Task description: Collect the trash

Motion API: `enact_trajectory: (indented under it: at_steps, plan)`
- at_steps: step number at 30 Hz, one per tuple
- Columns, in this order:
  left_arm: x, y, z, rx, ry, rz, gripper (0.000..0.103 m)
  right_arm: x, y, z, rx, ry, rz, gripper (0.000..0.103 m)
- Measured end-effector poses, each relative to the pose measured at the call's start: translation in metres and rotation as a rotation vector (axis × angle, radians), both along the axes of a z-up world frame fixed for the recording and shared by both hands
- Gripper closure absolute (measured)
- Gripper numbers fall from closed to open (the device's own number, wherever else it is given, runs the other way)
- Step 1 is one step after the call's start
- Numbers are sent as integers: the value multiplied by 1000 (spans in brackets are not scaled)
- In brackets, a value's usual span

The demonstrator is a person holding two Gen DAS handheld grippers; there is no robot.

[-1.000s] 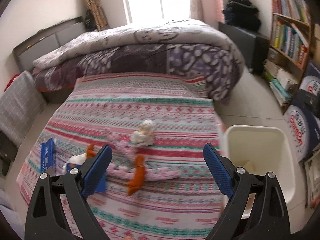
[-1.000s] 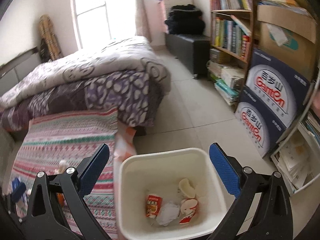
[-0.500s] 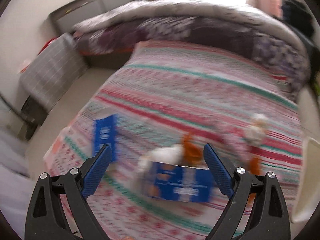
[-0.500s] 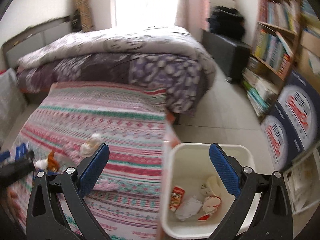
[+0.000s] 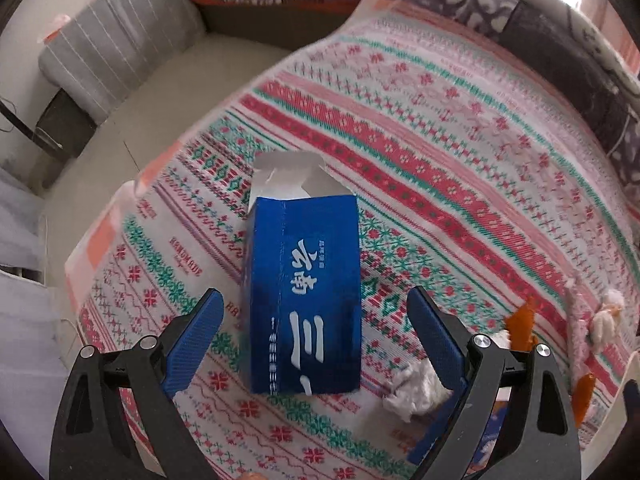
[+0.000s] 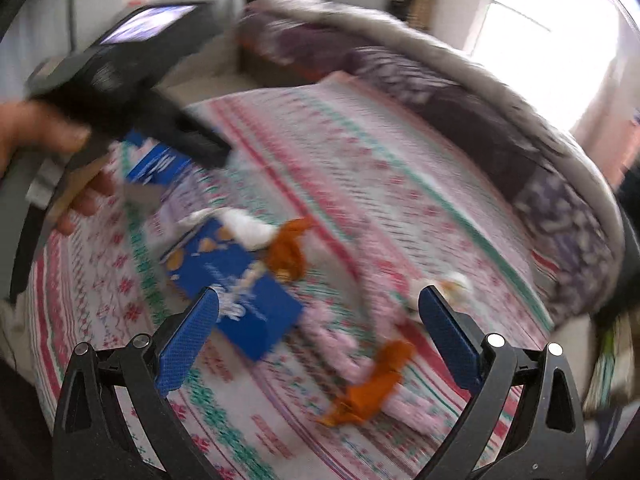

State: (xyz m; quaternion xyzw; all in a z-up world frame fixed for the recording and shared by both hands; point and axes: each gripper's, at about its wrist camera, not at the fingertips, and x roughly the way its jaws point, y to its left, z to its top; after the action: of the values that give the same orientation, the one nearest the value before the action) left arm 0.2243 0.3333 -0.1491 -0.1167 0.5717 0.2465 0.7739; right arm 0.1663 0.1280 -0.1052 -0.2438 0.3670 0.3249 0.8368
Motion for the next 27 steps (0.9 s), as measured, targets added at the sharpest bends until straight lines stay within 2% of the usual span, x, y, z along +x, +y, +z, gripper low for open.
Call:
enact_trajectory:
  at_steps: [4,6,7,9,11,14,17,19,20,22,27]
  plan:
    - [4,10,-19,-9,67,-2,13,6,24,-10,-20,54,92,7]
    - [3,19,-30,-71,88,-3,13,9,32,-16,-35,75,122,7]
    - [0,23,-31,-107,70,1,13,11,36,-19,-43,91,139,7]
    - [-3,28,-31,-149,58,7,19,10,43,-25,-53,109,160,7]
    - [-7,30,-26,-162,38,2,35,11,49,-30,-59,131,178,7]
    - [-13,30,-22,-171,34,-12,40,13,58,-37,-71,165,204,8]
    - [-21,29,-20,-161,33,-27,42,7,67,-46,-100,200,248,14]
    - [-28,29,-17,-163,26,-23,46,-3,71,-49,-125,201,281,30]
    - [-32,32,-17,-166,19,-17,46,-4,71,-49,-111,229,283,46]
    - [-41,35,-14,-172,0,-2,46,0,71,-44,-51,287,245,47]
    - [-53,45,11,-167,-65,15,46,8,65,-29,43,292,158,49]
